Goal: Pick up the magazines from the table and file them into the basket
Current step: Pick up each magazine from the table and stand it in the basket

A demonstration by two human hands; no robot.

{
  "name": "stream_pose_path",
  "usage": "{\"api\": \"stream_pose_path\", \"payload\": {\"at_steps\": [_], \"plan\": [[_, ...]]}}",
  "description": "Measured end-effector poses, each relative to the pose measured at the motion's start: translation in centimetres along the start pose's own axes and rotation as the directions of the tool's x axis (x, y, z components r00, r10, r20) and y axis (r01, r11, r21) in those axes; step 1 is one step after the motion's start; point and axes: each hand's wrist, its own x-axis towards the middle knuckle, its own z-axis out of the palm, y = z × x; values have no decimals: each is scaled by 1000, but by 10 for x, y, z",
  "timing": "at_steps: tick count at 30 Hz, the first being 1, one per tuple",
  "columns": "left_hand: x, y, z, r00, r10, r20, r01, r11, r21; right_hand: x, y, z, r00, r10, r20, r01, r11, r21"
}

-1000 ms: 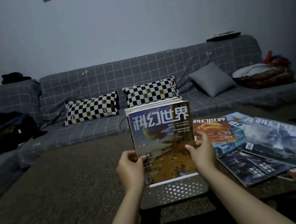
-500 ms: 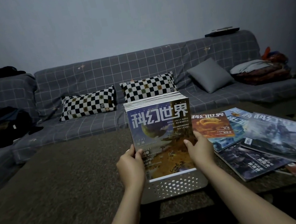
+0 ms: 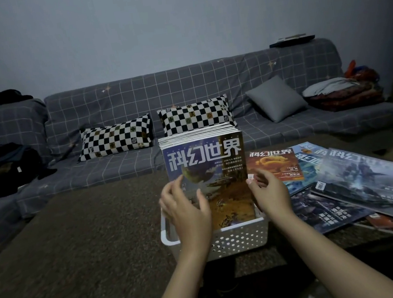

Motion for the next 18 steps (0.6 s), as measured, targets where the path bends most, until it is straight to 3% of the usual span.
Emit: {"api": "stream_pose_path", "payload": {"at_steps": [4, 8, 12, 18], "plan": [[-18, 32, 27, 971, 117, 210, -84, 984, -158, 4, 11, -33, 999, -35, -19, 35, 999, -23], [-34, 60, 68, 913, 140, 384, -47, 970, -239, 17, 31, -73, 999, -41, -23, 39, 996, -79], [-46, 80, 121, 823, 82, 562, 25, 983, -181, 38, 53, -105, 1000, -21, 10, 22, 992, -127], [-30, 100, 211, 778, -99, 620, 175, 982, -64, 93, 86, -126, 996, 52, 68, -35, 971, -235]]}}
